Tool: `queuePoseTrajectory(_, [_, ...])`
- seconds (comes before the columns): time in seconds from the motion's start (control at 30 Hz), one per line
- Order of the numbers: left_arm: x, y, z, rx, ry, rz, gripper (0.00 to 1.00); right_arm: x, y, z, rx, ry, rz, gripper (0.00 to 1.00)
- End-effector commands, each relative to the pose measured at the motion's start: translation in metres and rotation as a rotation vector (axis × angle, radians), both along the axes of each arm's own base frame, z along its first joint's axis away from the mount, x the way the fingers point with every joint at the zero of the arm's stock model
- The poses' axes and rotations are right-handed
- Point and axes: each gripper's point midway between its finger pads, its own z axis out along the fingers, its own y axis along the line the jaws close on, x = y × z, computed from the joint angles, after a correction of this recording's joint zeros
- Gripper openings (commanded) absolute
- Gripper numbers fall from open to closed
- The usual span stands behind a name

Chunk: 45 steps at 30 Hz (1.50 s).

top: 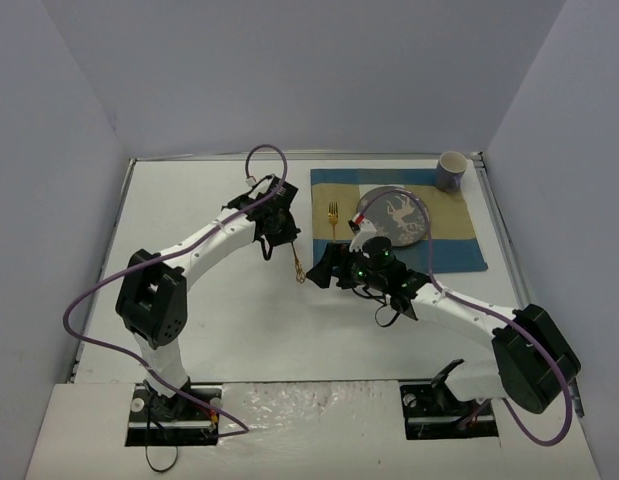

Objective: Set the dinner table for one person

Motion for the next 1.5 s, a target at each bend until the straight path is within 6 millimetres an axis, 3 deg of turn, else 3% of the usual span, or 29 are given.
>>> queuePoseTrajectory(0.0, [0.01,-0.009,0.046,-0.071,-0.118,0.035,0.0,0.024,0.018,0.04,0.069,-0.135,-0.003,0.78])
queuePoseTrajectory(0.23, [0.008,-0.015,0.055,-0.092,-0.14,0.03,0.0,0.024,0.033,0.043,0.107,-0.144,0.06,0.61])
queuePoseTrajectory(0.53, [0.006,-0.021,0.064,-0.127,-0.159,0.033,0.0,0.022,0.043,0.034,0.131,-0.119,0.1,0.51])
queuePoseTrajectory(1.0, [0.002,-0.026,0.064,-0.149,-0.162,0.016,0.0,0.017,0.046,0.036,0.154,-0.13,0.132,0.29])
queuePoseTrajectory(1.3, [0.002,-0.029,0.062,-0.146,-0.172,-0.014,0.0,0.012,0.041,0.037,0.162,-0.132,0.131,0.01])
queuePoseTrajectory(1.47, [0.001,-0.028,0.06,-0.136,-0.184,-0.026,0.0,0.011,0.036,0.038,0.181,-0.126,0.12,0.0])
